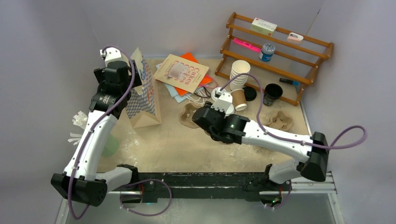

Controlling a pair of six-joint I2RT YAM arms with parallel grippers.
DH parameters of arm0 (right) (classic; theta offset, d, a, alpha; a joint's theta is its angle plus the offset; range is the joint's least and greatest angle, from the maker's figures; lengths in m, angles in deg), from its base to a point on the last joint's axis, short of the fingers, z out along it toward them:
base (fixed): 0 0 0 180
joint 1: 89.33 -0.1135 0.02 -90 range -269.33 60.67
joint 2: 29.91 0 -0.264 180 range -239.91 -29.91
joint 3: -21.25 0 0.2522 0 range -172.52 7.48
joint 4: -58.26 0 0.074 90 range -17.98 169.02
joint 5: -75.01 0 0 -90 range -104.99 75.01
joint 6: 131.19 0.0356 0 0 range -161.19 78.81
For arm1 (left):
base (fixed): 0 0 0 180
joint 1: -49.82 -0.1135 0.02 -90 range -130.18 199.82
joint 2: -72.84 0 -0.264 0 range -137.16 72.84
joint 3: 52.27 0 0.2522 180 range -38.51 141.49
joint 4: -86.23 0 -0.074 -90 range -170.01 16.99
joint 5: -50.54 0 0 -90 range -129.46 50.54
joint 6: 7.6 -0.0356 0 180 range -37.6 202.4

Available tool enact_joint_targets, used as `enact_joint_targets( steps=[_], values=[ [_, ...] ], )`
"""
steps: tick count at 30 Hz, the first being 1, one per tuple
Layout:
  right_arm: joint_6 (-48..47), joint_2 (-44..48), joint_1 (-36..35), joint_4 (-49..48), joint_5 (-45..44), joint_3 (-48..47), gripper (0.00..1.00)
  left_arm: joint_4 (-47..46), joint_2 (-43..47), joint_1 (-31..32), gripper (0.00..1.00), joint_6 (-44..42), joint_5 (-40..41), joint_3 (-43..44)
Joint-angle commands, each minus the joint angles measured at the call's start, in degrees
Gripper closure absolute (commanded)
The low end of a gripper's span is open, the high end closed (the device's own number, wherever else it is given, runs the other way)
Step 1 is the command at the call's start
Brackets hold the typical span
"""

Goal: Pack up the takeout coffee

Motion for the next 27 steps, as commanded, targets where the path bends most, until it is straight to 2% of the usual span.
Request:
enact_joint_targets(
  steps=[1, 5, 9, 17, 19, 22, 25, 27],
  values=[
    [-15.62, 7.14, 1.25, -10.54, 0.3, 3.89, 0.55, 3.07, -0.14, -0.75, 0.02, 2.07, 2.7, 2.4],
    [-24.7, 12.02, 1.96, -16.14, 3.09, 6.48, 0.55, 2.33, -0.89, -1.89, 0.03, 2.75, -1.08, 0.48],
    [-31.23, 14.65, 2.04, -18.04, 4.78, 6.67, 0.55, 3.71, -3.38, -2.98, 0.06, 3.97, -0.52, 0.58],
    [-40.91, 18.97, 2.08, -19.75, 11.43, 6.7, 0.57, 1.88, -6.15, -3.57, 0.22, 3.35, -1.28, -0.31],
    [-42.72, 20.27, 2.03, -19.81, 12.46, 6.49, 0.57, 1.88, -7.25, -3.65, 0.31, 3.01, -1.17, 0.29],
    [-45.59, 21.19, 2.03, -18.17, 13.39, 4.5, 0.58, 1.3, -7.69, -3.66, 0.59, -0.5, -3.34, 1.43],
    [-47.74, 20.94, 2.29, -14.3, 12.71, 0.92, 0.58, 0.58, -6.31, -3.57, 0.87, -9.97, -20.51, 2.01],
    [-48.85, 20.76, 2.85, -12.4, 11.76, -1.22, 0.58, 1.05, -4.68, -3.49, 0.96, -11.24, -29.32, 2.07]
  ],
)
